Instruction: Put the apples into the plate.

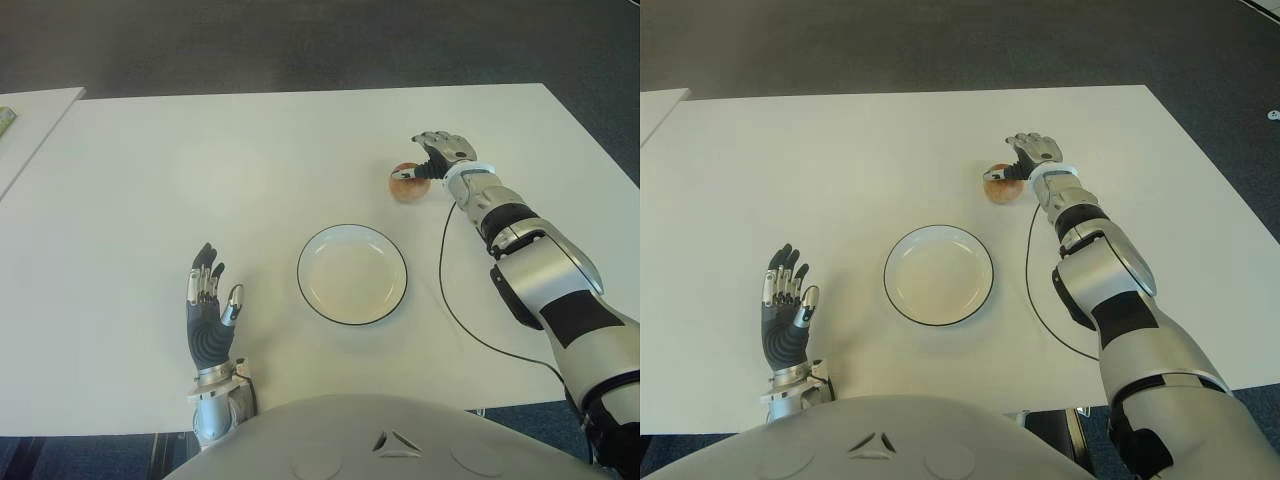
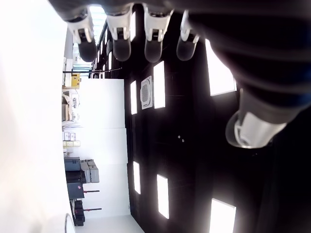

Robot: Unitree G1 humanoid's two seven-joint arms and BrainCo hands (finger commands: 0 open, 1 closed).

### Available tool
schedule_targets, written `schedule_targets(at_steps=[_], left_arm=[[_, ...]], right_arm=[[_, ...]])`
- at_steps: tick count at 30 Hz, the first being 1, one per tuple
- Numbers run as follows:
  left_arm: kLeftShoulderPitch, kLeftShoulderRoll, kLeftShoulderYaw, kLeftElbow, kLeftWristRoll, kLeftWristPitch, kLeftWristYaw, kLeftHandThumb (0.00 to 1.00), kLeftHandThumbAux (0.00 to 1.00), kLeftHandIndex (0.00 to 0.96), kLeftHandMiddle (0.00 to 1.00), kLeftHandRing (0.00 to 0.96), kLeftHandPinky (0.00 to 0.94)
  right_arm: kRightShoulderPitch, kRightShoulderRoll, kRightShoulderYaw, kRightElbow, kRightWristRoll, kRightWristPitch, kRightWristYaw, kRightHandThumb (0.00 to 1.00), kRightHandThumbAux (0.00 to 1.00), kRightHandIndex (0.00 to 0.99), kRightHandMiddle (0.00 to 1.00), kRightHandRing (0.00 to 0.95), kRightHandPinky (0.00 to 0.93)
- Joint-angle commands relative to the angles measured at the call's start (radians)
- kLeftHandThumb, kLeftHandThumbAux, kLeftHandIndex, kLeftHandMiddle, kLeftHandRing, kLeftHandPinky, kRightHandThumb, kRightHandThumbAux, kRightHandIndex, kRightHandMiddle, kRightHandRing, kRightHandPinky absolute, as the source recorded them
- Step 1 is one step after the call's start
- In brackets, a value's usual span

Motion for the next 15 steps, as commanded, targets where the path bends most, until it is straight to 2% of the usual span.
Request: schedule_targets(at_steps=[1,15], left_arm=[[-0.139,0.009,0.012,0.251,-0.010,0.133,-0.026,0.172,0.537,0.081,0.047,0.031,0.041],[-0.149,0.012,0.009,0.257,-0.033,0.128,-0.055,0.194,0.539,0.085,0.039,0.019,0.020]], right_arm=[[-0.024,0.005,0.008,0.003,-0.007,-0.011,0.016,0.081,0.252,0.000,0.000,0.000,0.000],[-0.033,0.020,0.004,0.002,-0.001,-0.011,0.020,0.088,0.250,0.000,0.000,0.000,0.000]])
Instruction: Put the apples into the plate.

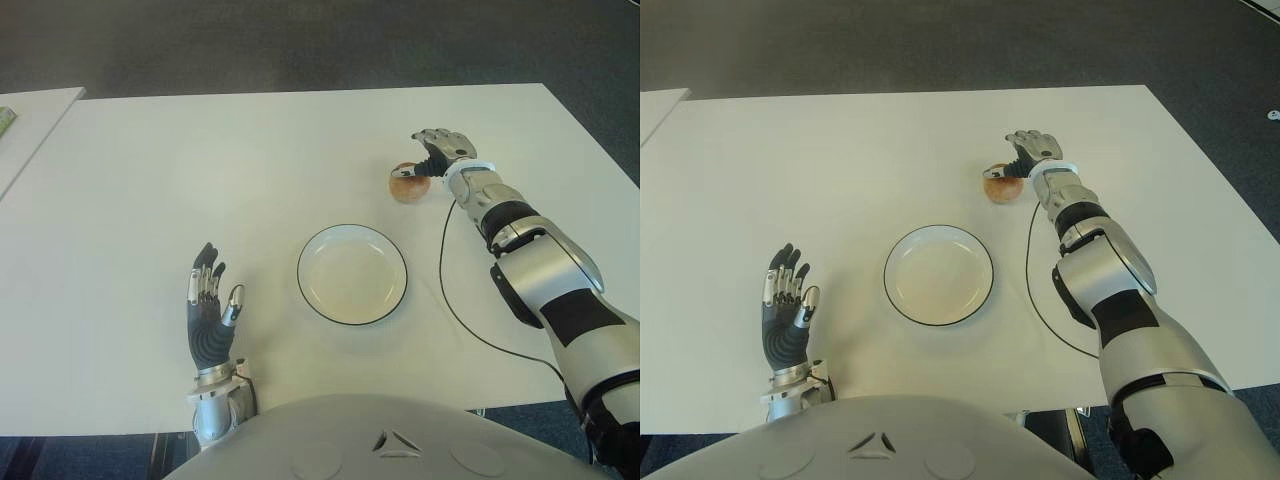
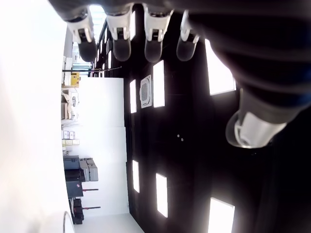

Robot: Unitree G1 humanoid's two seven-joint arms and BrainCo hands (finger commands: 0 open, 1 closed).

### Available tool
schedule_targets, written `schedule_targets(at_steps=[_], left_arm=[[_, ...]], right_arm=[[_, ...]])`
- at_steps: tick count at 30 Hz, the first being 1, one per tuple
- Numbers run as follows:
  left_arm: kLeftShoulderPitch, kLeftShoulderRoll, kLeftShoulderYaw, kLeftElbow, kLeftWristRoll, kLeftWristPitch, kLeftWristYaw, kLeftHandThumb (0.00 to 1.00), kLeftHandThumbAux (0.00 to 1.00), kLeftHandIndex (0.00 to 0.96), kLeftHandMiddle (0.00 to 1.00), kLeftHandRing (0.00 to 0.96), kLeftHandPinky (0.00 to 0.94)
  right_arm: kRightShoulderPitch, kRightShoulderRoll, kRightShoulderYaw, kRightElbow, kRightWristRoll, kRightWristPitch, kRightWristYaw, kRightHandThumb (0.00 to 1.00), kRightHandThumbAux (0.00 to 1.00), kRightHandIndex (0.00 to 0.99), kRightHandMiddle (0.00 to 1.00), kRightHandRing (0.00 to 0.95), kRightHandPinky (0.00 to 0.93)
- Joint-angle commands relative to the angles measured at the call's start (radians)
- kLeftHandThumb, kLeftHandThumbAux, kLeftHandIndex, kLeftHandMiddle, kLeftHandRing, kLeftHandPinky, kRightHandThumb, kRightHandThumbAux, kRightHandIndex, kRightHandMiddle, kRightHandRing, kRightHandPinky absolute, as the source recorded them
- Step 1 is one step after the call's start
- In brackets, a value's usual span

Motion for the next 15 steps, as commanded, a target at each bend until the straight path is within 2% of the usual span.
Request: schedule_targets(at_steps=[1,15], left_arm=[[-0.149,0.014,0.013,0.256,-0.013,0.130,-0.032,0.193,0.541,0.084,0.038,0.019,0.021],[-0.147,0.016,0.015,0.255,-0.012,0.134,-0.026,0.187,0.553,0.074,0.036,0.020,0.021]], right_arm=[[-0.026,0.023,0.004,0.002,-0.001,-0.011,0.019,0.089,0.249,0.000,0.000,0.000,0.000],[-0.026,0.064,0.021,0.001,-0.014,-0.004,0.016,0.086,0.243,0.000,0.000,0.000,0.000]])
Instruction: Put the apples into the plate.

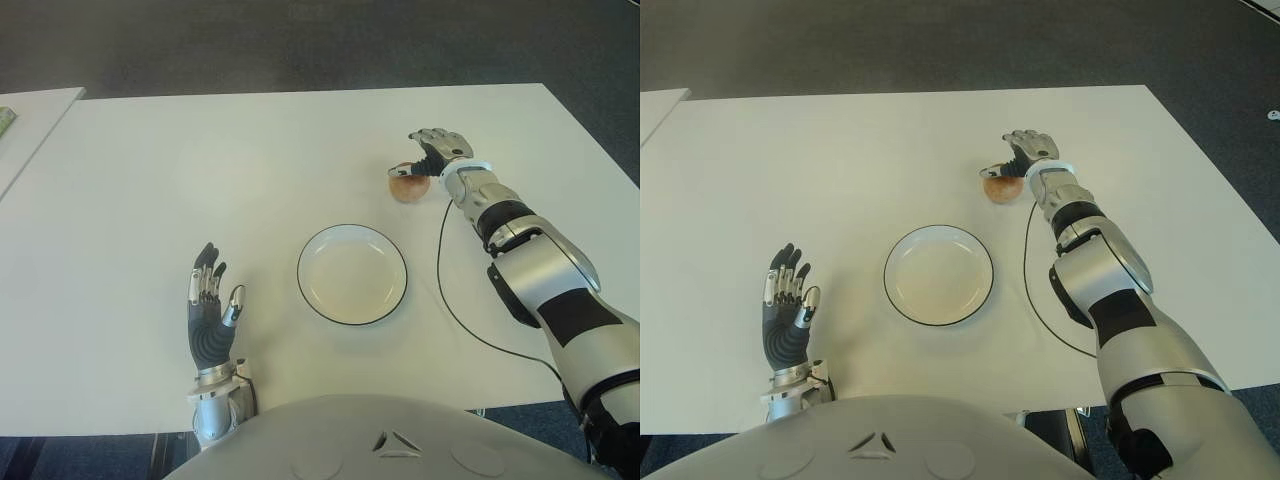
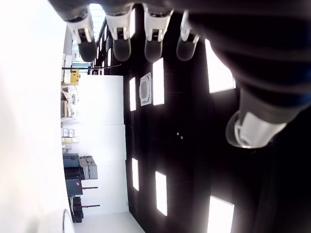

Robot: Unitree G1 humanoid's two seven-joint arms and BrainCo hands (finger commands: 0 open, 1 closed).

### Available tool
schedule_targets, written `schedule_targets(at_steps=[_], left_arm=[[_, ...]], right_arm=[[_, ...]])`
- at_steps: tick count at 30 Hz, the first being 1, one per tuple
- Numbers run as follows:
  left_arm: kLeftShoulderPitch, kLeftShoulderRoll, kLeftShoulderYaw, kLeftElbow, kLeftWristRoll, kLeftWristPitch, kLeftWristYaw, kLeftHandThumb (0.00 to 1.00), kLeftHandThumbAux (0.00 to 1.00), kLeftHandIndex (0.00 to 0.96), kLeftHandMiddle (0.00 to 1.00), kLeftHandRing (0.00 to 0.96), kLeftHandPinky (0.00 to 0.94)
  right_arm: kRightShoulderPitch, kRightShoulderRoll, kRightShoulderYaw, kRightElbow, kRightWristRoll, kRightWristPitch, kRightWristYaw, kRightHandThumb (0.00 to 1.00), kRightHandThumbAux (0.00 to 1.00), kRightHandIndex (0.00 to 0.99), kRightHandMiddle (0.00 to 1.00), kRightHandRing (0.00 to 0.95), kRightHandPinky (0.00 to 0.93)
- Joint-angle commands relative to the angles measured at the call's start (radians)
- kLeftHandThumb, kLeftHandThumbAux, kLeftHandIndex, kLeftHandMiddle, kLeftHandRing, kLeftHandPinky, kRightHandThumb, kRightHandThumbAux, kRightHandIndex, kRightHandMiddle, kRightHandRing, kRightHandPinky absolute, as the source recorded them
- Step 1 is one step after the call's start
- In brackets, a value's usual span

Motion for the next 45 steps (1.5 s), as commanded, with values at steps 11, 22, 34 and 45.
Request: schedule_targets(at_steps=[11,22,34,45], left_arm=[[-0.145,-0.005,0.016,0.249,-0.015,0.127,-0.017,0.180,0.547,0.078,0.045,0.031,0.036],[-0.144,0.002,0.018,0.247,-0.002,0.134,-0.011,0.181,0.575,0.072,0.042,0.032,0.040],[-0.139,-0.002,0.016,0.239,-0.006,0.139,-0.013,0.179,0.600,0.065,0.039,0.029,0.023],[-0.132,-0.001,0.017,0.227,-0.008,0.150,-0.012,0.170,0.602,0.059,0.035,0.025,0.019]], right_arm=[[-0.014,0.070,0.031,0.002,-0.015,-0.006,0.008,0.102,0.238,0.000,0.000,0.000,0.000],[-0.005,0.087,0.033,0.001,-0.018,-0.011,0.010,0.116,0.239,0.000,0.000,0.000,0.000],[0.005,0.100,0.033,0.001,-0.021,-0.017,0.007,0.119,0.247,0.000,0.000,0.000,0.000],[0.014,0.111,0.034,0.003,-0.025,-0.007,0.002,0.114,0.227,0.000,0.000,0.000,0.000]])
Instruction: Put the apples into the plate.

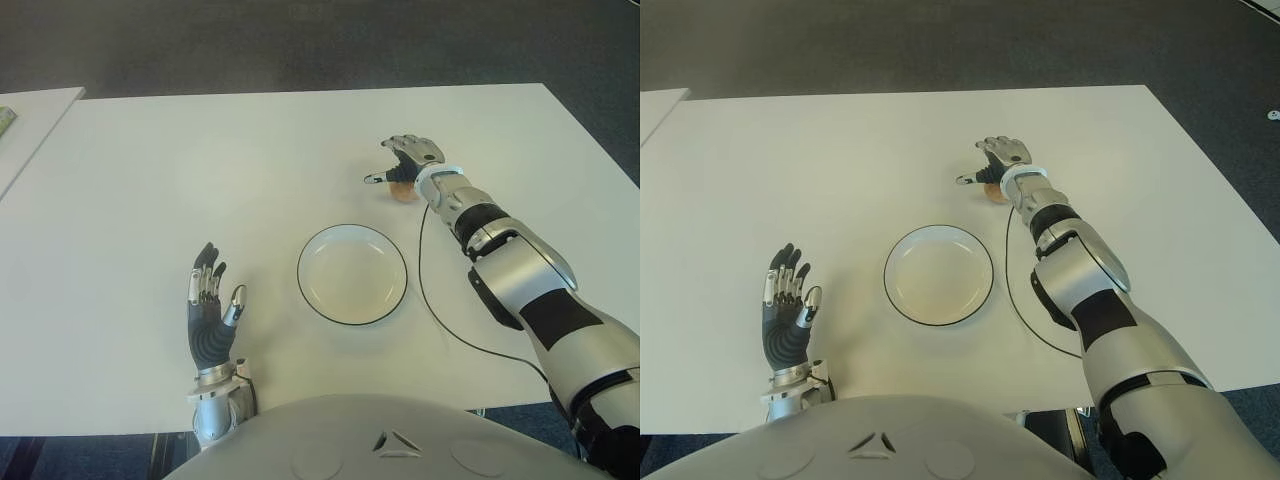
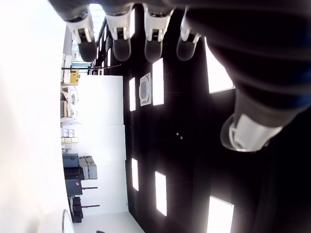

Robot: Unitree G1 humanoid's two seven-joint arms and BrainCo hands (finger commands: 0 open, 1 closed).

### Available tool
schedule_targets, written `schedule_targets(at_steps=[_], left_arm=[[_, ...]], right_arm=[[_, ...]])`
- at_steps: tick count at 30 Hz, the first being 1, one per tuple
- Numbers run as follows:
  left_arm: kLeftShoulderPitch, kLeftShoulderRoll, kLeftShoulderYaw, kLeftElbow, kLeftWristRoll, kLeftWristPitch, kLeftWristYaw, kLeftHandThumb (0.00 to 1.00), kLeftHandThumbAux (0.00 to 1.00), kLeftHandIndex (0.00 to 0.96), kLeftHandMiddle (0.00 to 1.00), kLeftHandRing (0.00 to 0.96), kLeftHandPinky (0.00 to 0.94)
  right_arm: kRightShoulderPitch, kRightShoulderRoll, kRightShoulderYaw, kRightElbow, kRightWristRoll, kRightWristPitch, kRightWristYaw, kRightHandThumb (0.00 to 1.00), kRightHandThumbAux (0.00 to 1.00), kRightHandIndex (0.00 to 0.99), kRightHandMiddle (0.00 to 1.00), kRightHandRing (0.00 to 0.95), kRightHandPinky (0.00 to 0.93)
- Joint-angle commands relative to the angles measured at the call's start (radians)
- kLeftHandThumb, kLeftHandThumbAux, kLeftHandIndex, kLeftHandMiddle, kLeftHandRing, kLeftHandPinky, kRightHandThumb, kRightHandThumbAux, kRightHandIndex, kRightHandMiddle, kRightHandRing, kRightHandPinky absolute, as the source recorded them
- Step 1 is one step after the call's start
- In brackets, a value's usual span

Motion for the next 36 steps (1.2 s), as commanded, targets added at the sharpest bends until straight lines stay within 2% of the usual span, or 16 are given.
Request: schedule_targets(at_steps=[1,20,36], left_arm=[[-0.131,0.000,0.017,0.226,-0.009,0.152,-0.012,0.171,0.600,0.060,0.036,0.026,0.022],[-0.122,0.008,0.017,0.220,-0.008,0.145,-0.016,0.175,0.578,0.075,0.047,0.035,0.030],[-0.101,0.013,0.019,0.190,0.021,0.158,0.000,0.159,0.582,0.058,0.028,0.019,0.017]], right_arm=[[0.014,0.020,0.014,0.003,-0.007,-0.006,0.002,0.114,0.226,0.000,0.000,0.000,0.000],[0.024,0.010,0.004,0.001,0.003,-0.009,0.001,0.121,0.249,0.000,0.000,0.000,0.000],[0.044,0.003,-0.014,-0.001,0.021,-0.023,-0.008,0.144,0.323,0.000,0.000,0.000,0.000]])
